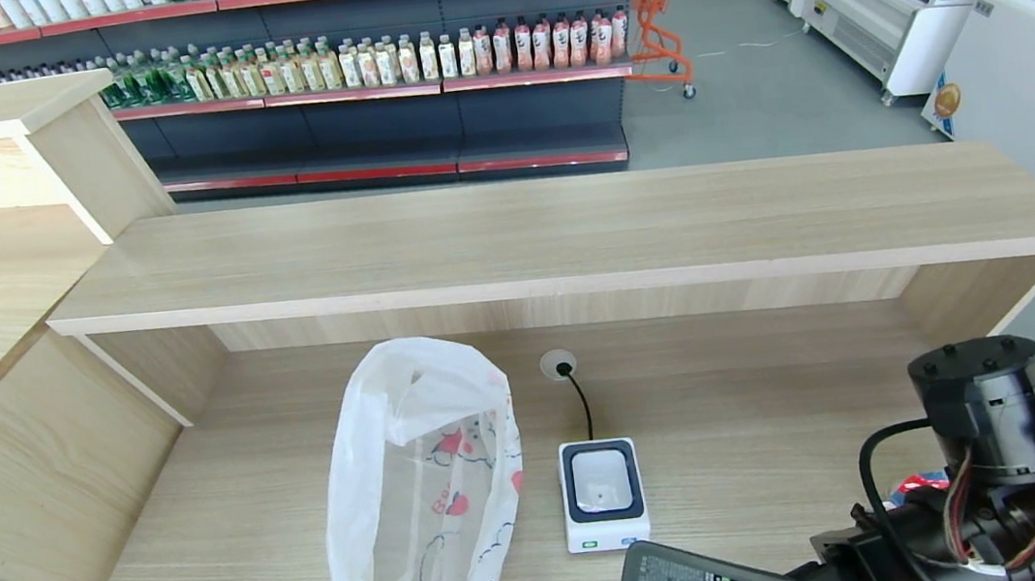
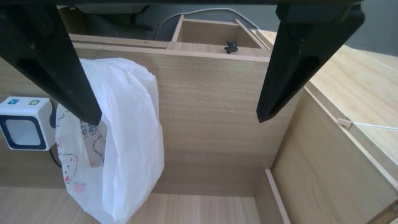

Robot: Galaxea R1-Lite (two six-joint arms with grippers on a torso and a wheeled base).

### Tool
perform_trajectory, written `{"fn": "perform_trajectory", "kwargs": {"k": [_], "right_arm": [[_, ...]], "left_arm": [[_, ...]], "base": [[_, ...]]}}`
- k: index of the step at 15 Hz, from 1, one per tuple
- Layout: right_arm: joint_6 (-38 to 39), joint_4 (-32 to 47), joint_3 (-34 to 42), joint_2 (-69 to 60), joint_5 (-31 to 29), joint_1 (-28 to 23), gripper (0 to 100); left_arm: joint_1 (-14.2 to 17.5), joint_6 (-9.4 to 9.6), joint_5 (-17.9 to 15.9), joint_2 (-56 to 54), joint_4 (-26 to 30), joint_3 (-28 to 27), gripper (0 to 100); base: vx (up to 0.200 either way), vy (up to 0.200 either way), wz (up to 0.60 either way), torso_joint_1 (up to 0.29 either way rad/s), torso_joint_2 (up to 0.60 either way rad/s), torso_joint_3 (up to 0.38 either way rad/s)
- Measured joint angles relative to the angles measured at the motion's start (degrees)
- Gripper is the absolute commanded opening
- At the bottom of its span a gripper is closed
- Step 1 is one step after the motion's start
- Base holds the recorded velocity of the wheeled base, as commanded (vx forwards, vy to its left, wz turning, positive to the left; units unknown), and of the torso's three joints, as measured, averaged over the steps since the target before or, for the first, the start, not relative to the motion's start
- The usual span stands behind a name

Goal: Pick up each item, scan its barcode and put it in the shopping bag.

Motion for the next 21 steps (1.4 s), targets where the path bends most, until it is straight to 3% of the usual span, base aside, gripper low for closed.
{"fn": "perform_trajectory", "kwargs": {"k": [4,6,7,10,13,15,17,18,21], "right_arm": [[1.9,0.2,-0.6,0.0,0.0,0.0,0],[8.3,0.6,-0.8,-1.1,-0.1,-0.2,0],[15.8,0.9,-0.8,-3.2,-0.8,-0.7,0],[50.1,0.6,-0.8,-13.6,-8.5,-5.5,0],[79.1,1.3,0.2,-20.6,-13.0,-18.3,0],[100.0,5.3,0.6,-22.3,-14.7,-23.1,0],[121.3,8.2,0.6,-21.9,-18.7,-24.1,0],[132.8,8.9,0.2,-20.7,-20.2,-22.9,0],[156.0,9.4,-2.9,-14.4,-24.1,-16.3,0]], "left_arm": [[0.0,0.00,0.0,0.0,0.0,0.0,100],[0.0,-0.02,0.0,0.0,0.0,0.0,100],[0.0,-0.02,0.0,0.0,0.0,0.0,100],[0.0,0.00,0.0,0.0,0.0,0.0,100],[0.0,0.00,0.0,0.0,0.0,0.0,100],[0.0,-0.02,0.0,0.0,0.0,0.0,100],[0.0,0.00,0.0,0.0,0.0,0.0,100],[0.0,0.00,0.0,0.0,0.0,0.0,100],[0.0,-0.02,0.0,0.0,0.0,0.0,100]], "base": [[0.000,0.000,0.00,0.000,0.00,0.000],[0.000,0.000,0.00,0.000,0.00,0.000],[0.000,0.000,0.00,0.000,0.00,0.000],[0.000,0.000,0.00,0.000,0.00,0.000],[0.000,0.000,0.00,0.000,0.00,0.000],[0.000,0.000,0.00,0.000,0.00,0.000],[0.000,0.000,0.00,0.000,0.00,0.000],[0.000,0.000,0.00,0.000,0.00,0.000],[0.000,0.000,0.00,0.000,0.00,0.000]]}}
